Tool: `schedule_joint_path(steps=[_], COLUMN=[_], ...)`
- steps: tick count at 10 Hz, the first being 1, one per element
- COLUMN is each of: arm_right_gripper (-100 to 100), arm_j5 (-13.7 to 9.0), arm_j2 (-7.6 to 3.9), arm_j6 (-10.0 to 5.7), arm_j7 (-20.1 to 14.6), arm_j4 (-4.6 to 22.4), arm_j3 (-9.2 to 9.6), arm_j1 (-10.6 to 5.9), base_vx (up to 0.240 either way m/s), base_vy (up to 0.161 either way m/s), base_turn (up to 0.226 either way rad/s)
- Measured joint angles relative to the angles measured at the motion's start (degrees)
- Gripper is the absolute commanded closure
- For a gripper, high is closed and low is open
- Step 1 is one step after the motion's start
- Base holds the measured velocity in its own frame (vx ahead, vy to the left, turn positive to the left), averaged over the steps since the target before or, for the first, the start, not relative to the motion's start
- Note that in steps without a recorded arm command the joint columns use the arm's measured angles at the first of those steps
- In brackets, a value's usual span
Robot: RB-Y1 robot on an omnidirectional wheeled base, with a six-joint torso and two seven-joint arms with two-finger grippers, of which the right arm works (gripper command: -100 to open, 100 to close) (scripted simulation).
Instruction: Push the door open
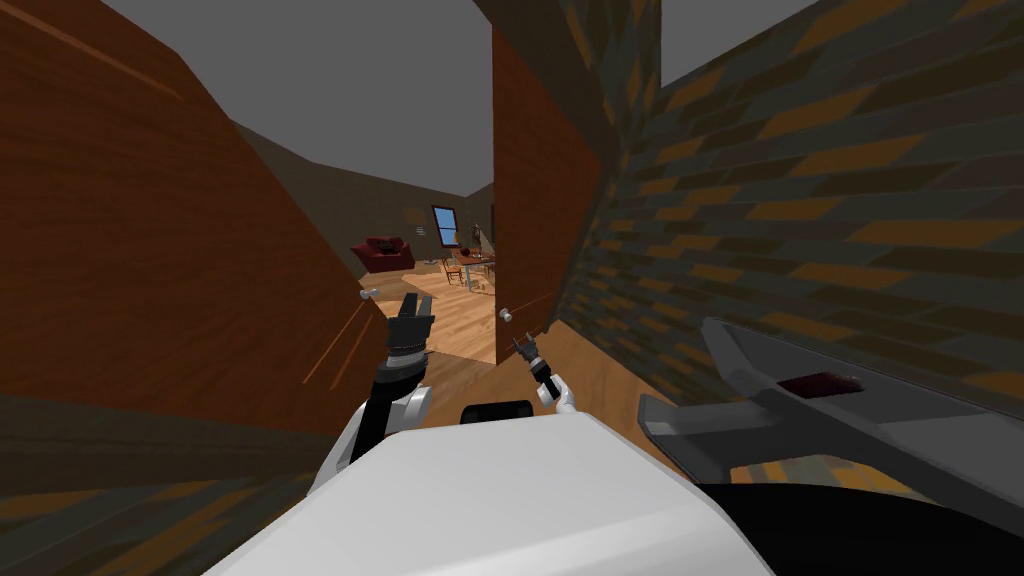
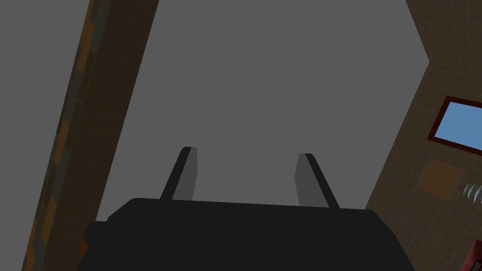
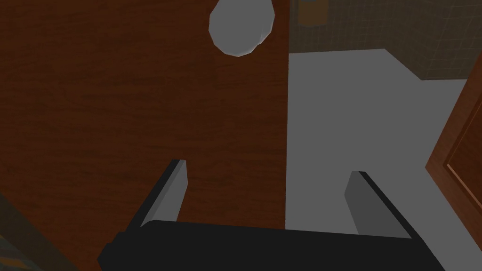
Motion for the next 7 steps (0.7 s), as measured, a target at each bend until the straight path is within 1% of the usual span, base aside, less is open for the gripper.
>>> schedule_joint_path(steps=[1,2,3,4,6,7], arm_right_gripper=[-100,-100,-100,-100,-100,-100], arm_j5=[0.4,0.9,1.5,2.0,2.4,2.8], arm_j2=[-0.05,0.02,0.01,0.01,0.27,0.32], arm_j6=[-0.18,-0.65,-0.89,-0.76,-1.39,-1.47], arm_j7=[0.7,1.7,2.8,3.5,4.8,5.5], arm_j4=[1.1,3.2,4.6,5.1,7.8,8.5], arm_j3=[0.18,0.31,0.66,0.99,1.02,1.23], arm_j1=[-0.43,-1.29,-1.66,-1.75,-2.88,-3.18], base_vx=[0.088,0.122,0.127,0.088,0.054,0.058], base_vy=[-0.082,-0.089,-0.083,-0.065,-0.041,-0.046], base_turn=[0.053,0.070,0.038,0.015,0.027,0.031])
